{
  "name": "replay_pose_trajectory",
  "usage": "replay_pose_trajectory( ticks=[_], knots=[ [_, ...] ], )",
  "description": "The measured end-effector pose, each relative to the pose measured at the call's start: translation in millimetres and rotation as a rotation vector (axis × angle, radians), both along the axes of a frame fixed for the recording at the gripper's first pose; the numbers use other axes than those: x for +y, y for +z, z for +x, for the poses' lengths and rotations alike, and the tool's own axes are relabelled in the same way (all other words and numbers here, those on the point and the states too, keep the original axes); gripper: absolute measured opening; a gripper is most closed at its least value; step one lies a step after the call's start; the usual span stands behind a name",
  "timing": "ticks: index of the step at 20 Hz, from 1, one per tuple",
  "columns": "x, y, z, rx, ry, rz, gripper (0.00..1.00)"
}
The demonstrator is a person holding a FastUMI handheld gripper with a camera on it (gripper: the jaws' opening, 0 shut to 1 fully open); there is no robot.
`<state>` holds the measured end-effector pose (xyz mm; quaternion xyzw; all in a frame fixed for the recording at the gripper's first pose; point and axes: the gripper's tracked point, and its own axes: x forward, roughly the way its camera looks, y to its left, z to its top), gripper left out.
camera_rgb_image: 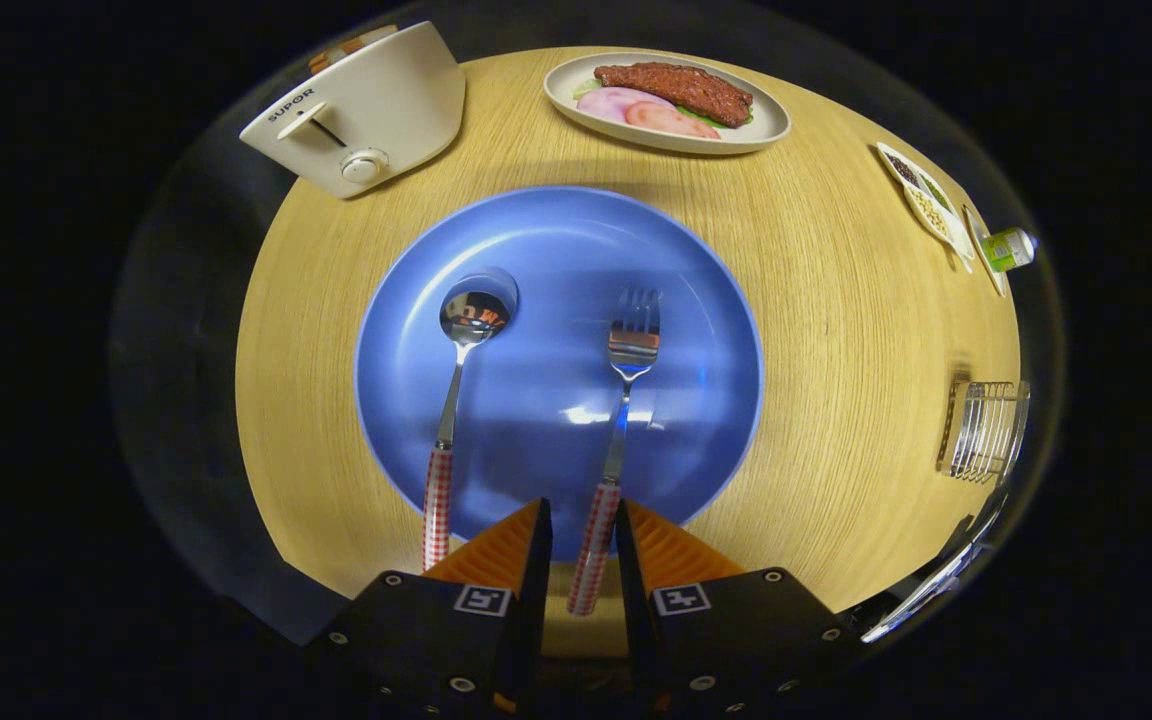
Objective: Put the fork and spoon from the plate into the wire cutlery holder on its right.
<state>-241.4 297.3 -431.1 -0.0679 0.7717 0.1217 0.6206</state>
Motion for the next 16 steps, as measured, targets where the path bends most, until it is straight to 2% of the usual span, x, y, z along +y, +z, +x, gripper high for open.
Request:
replay_pose_trajectory(
  ticks=[3,7,12,16],
  knots=[
    [2.9,-2.0,-6.7,0.043,-0.020,-0.002,0.26],
    [-3.5,1.7,2.7,0.028,-0.035,-0.006,0.13],
    [-33.0,28.1,26.7,-0.035,-0.066,0.018,0.11],
    [-56.2,47.7,45.0,-0.086,-0.129,0.084,0.10]
  ],
)
